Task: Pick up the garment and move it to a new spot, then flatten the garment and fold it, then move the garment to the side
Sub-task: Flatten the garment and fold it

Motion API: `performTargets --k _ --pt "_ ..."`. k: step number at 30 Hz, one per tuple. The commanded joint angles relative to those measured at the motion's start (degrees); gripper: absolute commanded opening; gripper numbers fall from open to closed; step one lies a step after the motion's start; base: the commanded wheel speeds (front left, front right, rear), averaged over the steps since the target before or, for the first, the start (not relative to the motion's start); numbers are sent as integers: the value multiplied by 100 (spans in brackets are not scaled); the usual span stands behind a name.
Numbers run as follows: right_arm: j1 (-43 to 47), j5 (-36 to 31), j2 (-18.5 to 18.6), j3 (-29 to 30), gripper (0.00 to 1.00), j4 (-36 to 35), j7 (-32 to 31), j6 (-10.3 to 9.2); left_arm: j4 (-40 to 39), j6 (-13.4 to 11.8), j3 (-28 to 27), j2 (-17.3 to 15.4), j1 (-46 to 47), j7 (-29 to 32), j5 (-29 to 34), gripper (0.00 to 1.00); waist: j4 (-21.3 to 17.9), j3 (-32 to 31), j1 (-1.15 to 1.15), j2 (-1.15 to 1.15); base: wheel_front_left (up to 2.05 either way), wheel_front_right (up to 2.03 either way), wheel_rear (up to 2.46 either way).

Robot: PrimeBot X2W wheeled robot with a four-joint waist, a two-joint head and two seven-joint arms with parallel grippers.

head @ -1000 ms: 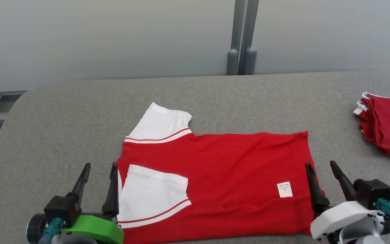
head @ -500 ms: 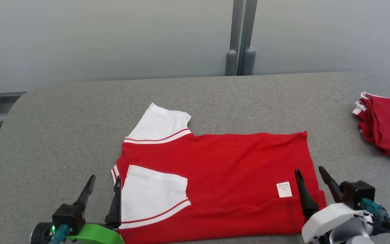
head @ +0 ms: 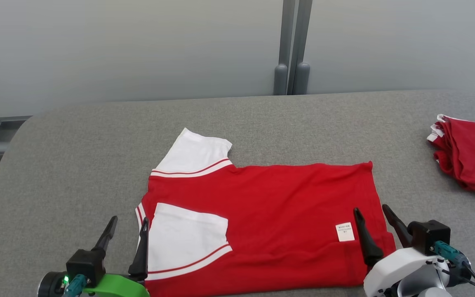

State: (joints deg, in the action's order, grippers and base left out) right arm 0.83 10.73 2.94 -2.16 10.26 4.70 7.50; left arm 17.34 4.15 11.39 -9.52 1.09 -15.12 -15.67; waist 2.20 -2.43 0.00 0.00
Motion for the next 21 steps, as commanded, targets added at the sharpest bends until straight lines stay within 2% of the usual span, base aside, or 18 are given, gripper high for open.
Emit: performTargets --k 1,7,10,15,21 --pt "-39 -26 27 -28 100 13 -35 -4 60 50 -39 22 44 -5 69 100 -3 -58 0 0 0 0 0" --pt "-29 14 55 -10 100 25 -163 -4 224 88 69 -21 150 -5 191 100 -1 -98 0 0 0 0 0" --pt "-88 -47 113 25 100 95 -640 -4 380 145 128 4 367 110 94 100 -2 -95 0 0 0 0 0" --pt "-402 -68 305 -4 100 -78 -1563 -4 604 240 396 -32 1088 776 4 100 -23 36 0 0 0 0 0" --pt "-1106 159 901 -468 100 -338 -2747 -5 977 301 687 -116 2261 1651 -21 100 -223 363 0 0 0 0 0"
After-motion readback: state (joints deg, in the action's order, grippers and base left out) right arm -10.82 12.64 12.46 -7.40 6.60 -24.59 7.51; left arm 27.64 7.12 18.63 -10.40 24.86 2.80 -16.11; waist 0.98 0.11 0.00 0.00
